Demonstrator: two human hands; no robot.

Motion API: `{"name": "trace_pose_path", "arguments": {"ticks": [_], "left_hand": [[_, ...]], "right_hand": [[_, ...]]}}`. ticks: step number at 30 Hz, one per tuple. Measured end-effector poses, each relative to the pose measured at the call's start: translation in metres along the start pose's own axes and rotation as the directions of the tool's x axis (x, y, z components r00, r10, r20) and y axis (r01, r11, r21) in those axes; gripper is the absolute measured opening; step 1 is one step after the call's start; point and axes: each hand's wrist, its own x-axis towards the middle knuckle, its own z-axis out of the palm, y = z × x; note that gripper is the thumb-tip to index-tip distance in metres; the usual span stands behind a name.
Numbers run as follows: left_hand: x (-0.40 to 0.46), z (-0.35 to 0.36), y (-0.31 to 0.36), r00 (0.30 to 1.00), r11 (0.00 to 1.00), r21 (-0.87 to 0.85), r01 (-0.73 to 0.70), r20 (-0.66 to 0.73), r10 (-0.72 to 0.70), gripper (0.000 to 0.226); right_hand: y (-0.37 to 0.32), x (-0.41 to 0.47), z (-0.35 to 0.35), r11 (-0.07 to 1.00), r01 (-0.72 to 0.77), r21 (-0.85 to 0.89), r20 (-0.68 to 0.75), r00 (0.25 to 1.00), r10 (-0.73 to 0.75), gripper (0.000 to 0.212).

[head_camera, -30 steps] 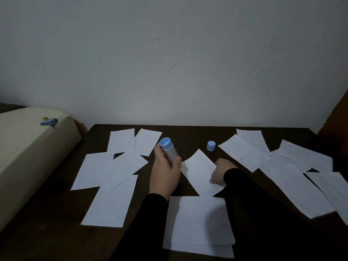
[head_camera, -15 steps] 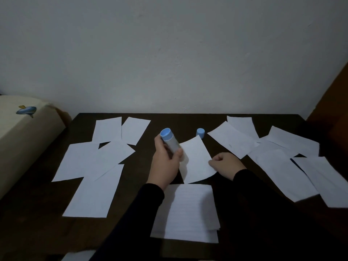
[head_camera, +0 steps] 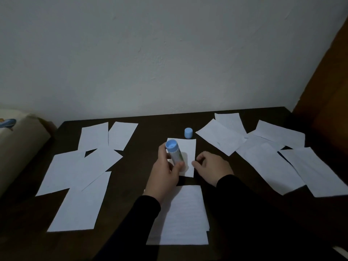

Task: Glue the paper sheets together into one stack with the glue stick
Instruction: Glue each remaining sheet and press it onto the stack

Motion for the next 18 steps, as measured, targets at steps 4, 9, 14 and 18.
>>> {"name": "trace_pose_path", "arguments": {"ticks": [4, 9, 14, 18], "left_hand": [[0.0, 0.006, 0.004, 0.998, 0.998, 0.042, -0.044, 0.037, 0.042, 0.064], [0.0, 0.011, 0.004, 0.994, 0.994, 0.067, -0.082, 0.079, 0.077, 0.058], [-0.001, 0.012, 0.003, 0.989, 0.989, 0.095, -0.11, 0.108, 0.1, 0.058], [0.002, 0.003, 0.0, 0.995, 0.985, 0.146, -0.09, 0.056, 0.083, 0.06]], "right_hand": [[0.01, -0.009, -0.003, 0.967, 0.243, -0.08, -0.017, 0.969, -0.246, 0.052], [0.011, -0.015, 0.002, 0.919, 0.312, -0.241, 0.111, 0.95, -0.293, 0.056], [0.007, -0.017, 0.004, 0.925, 0.288, -0.247, 0.08, 0.958, -0.277, 0.054], [0.006, -0.016, 0.006, 0.927, 0.27, -0.259, 0.085, 0.963, -0.256, 0.056]]}}
